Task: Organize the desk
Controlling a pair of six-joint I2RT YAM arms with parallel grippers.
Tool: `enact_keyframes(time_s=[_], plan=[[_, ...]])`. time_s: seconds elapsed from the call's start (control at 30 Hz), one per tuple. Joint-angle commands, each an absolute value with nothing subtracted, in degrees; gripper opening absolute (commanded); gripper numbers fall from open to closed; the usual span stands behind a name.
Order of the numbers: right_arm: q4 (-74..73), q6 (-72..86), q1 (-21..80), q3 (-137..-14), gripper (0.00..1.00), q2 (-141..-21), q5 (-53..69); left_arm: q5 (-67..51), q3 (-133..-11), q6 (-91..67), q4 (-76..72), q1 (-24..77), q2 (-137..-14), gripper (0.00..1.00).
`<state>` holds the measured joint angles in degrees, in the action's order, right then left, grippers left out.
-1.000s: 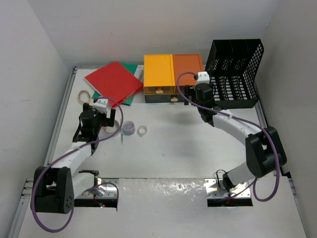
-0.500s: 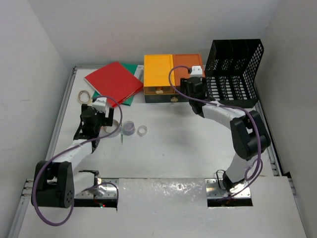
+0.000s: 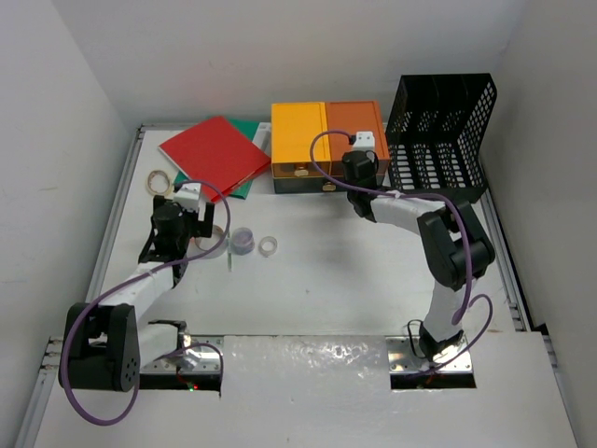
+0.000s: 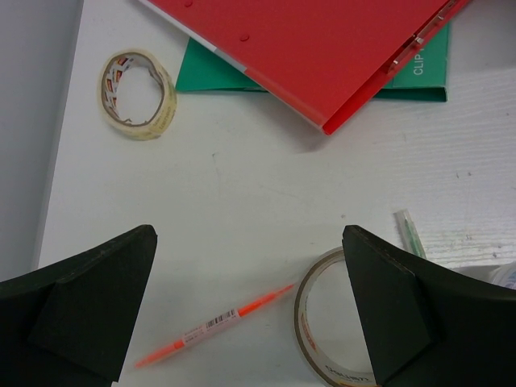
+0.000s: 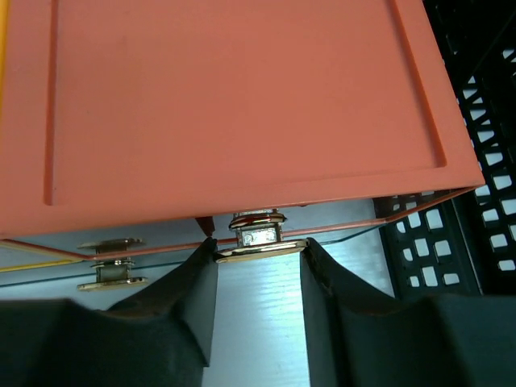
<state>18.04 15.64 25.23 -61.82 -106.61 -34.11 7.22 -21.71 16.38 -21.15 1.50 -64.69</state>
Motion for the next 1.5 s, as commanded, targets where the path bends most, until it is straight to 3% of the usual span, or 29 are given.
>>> enact_keyframes(time_s=[0.0, 0.13, 0.27, 1.27, 1.4, 1.47], plan=[[23.8, 17.0, 24.8, -64.8, 0.34, -106.1, -37.2, 6.5, -23.9, 15.8, -22.8, 1.1, -64.5, 1.0], [24.0, 17.5, 24.7, -63.8, 0.2, -105.5, -37.2, 6.4, -23.9, 15.9, -22.7, 1.1, -64.6, 1.0], [22.9, 18.5, 25.0, -62.6, 0.0, -104.5, -35.5, 6.4, -24.0, 16.0, -22.4, 1.1, -64.8, 1.0], [12.6, 19.9, 35.8, -40.9, 0.01, -82.5, -31.6, 8.1, -26.6, 16.3, -19.5, 1.1, -67.5, 1.0], [10.9, 19.9, 36.2, -40.5, 0.07, -81.3, -30.5, 7.8, -27.0, 16.7, -19.3, 1.1, -67.5, 1.0], [9.8, 19.2, 36.1, -40.6, 0.3, -80.8, -30.4, 7.7, -27.2, 16.7, -19.1, 1.1, -67.6, 1.0]])
